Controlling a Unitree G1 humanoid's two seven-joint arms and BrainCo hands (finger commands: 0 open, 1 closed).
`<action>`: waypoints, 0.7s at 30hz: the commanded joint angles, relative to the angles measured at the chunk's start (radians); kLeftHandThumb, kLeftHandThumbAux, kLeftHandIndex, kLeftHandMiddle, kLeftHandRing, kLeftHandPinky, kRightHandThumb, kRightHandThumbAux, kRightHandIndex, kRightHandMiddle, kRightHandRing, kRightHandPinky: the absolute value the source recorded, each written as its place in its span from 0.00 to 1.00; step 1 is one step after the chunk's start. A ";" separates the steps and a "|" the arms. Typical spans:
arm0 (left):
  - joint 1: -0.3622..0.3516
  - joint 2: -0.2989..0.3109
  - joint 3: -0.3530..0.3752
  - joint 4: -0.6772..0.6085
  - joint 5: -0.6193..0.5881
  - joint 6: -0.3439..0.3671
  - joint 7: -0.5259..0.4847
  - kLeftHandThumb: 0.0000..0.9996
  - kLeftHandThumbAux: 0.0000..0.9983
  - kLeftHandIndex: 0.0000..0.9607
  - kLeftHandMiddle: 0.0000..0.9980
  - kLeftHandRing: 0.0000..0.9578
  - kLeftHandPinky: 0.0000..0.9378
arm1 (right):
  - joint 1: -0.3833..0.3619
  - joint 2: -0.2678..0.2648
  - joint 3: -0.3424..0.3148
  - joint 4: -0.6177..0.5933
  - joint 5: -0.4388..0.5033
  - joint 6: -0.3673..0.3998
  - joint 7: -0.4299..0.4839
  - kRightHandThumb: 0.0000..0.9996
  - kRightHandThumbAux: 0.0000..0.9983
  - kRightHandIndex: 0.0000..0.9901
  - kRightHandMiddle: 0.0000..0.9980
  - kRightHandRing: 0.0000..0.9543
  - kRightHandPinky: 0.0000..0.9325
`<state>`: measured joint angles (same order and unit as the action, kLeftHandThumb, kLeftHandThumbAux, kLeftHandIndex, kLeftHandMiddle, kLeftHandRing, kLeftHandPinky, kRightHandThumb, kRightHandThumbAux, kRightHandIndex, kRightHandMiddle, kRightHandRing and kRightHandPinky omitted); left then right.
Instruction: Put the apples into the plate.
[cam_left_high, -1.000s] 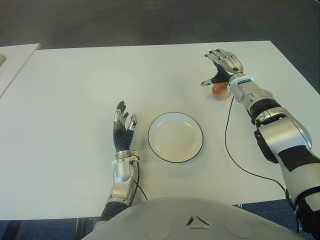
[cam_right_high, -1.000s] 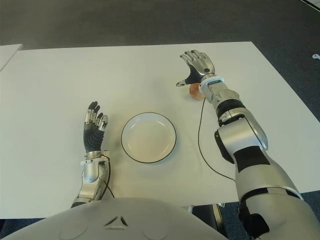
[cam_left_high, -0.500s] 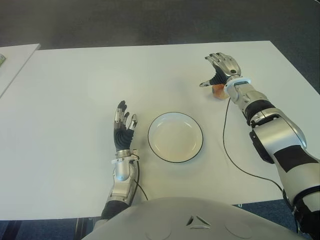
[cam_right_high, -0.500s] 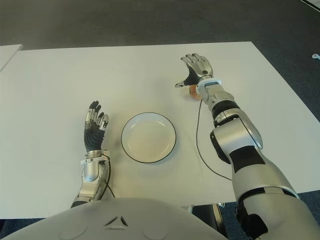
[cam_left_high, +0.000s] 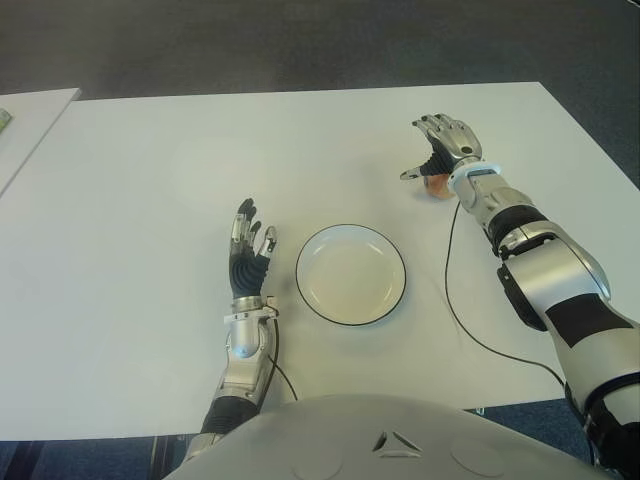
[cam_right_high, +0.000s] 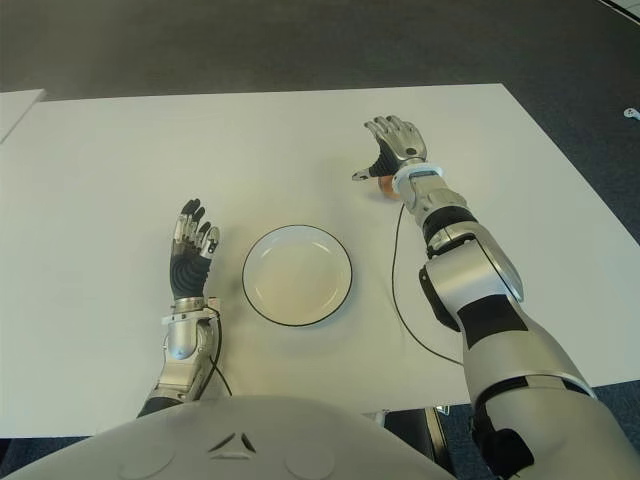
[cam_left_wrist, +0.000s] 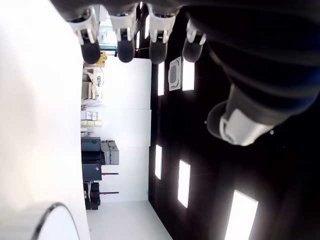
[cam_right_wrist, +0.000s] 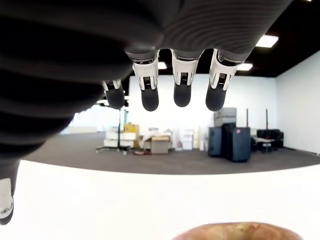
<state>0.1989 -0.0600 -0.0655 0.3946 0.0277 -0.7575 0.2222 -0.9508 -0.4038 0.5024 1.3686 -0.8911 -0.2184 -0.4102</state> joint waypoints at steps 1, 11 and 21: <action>0.073 -0.008 0.040 0.174 -0.022 -0.020 -0.016 0.16 0.62 0.07 0.03 0.01 0.00 | 0.023 -0.016 -0.004 0.015 0.030 0.033 0.030 0.34 0.52 0.02 0.05 0.02 0.00; 0.077 -0.011 0.055 0.190 -0.033 -0.031 -0.022 0.15 0.64 0.07 0.03 0.01 0.00 | 0.019 -0.021 0.001 0.018 0.039 0.077 0.046 0.32 0.53 0.02 0.05 0.02 0.00; 0.081 -0.017 0.065 0.206 -0.049 -0.061 -0.037 0.18 0.64 0.08 0.04 0.02 0.01 | 0.035 -0.014 -0.005 0.023 0.046 0.106 0.055 0.29 0.54 0.02 0.06 0.03 0.01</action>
<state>0.1915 -0.0607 -0.0401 0.4018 0.0203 -0.7942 0.2102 -0.9477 -0.4279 0.5001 1.3762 -0.8674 -0.1369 -0.3747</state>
